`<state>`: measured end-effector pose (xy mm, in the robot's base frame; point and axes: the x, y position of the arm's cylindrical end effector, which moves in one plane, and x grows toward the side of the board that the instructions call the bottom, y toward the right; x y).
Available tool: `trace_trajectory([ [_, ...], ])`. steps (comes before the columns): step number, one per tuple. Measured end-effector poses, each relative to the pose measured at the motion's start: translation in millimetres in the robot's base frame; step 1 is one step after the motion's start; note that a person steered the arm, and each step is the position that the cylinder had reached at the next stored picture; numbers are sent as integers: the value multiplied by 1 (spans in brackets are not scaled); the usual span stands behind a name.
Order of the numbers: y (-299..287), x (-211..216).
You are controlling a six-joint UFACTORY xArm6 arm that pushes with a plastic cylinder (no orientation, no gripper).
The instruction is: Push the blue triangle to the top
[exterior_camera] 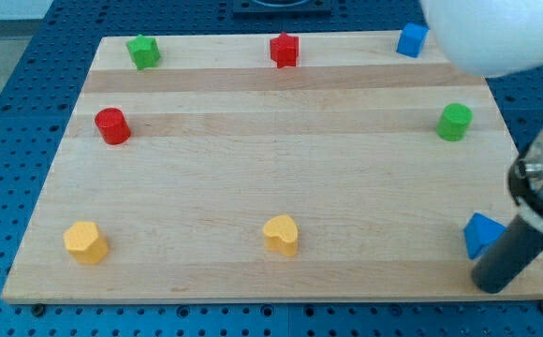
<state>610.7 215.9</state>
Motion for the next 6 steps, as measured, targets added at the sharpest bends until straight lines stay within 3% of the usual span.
trace_trajectory([
  [2,0,-37],
  [4,-45,-58],
  [6,5,-34],
])
